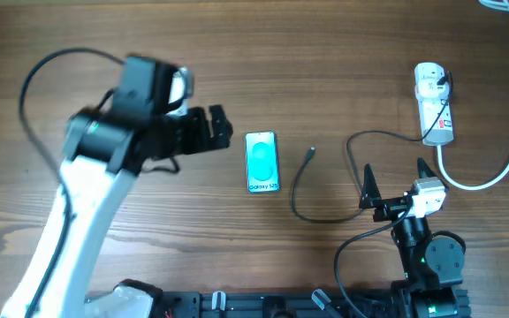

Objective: Plug charger to phone and switch on socket
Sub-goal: 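Move the left gripper over the light-blue phone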

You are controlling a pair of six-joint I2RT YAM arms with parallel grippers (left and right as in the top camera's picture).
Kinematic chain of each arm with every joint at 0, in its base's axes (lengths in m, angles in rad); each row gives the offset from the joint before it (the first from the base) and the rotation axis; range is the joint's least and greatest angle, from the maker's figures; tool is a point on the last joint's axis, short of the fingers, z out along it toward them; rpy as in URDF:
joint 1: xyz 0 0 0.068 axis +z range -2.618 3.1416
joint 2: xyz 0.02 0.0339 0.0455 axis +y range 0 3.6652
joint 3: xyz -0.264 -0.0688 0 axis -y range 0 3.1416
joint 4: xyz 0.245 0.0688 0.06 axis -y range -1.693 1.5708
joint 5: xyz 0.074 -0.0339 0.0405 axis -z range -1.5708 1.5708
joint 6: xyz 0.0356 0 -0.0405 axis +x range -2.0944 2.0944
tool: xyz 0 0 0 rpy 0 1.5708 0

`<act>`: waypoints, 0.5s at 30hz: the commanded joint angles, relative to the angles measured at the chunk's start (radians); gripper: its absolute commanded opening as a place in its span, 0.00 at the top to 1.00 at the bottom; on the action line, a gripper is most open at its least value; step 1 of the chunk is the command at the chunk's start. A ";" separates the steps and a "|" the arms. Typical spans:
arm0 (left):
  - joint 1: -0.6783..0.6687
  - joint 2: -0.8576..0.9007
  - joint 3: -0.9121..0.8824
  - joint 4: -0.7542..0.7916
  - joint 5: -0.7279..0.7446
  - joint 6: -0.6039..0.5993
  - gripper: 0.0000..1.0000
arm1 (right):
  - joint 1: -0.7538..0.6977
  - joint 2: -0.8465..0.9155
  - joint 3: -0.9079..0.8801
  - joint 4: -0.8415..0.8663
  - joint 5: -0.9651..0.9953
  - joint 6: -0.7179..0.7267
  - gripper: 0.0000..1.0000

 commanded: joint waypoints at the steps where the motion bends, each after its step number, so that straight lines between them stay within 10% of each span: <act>1: -0.064 0.194 0.190 -0.136 -0.188 -0.089 0.01 | 0.004 0.000 -0.001 0.003 -0.013 -0.012 0.00; 15: -0.170 0.499 0.237 -0.012 -0.073 -0.190 0.00 | 0.004 0.000 -0.001 0.003 -0.013 -0.012 0.00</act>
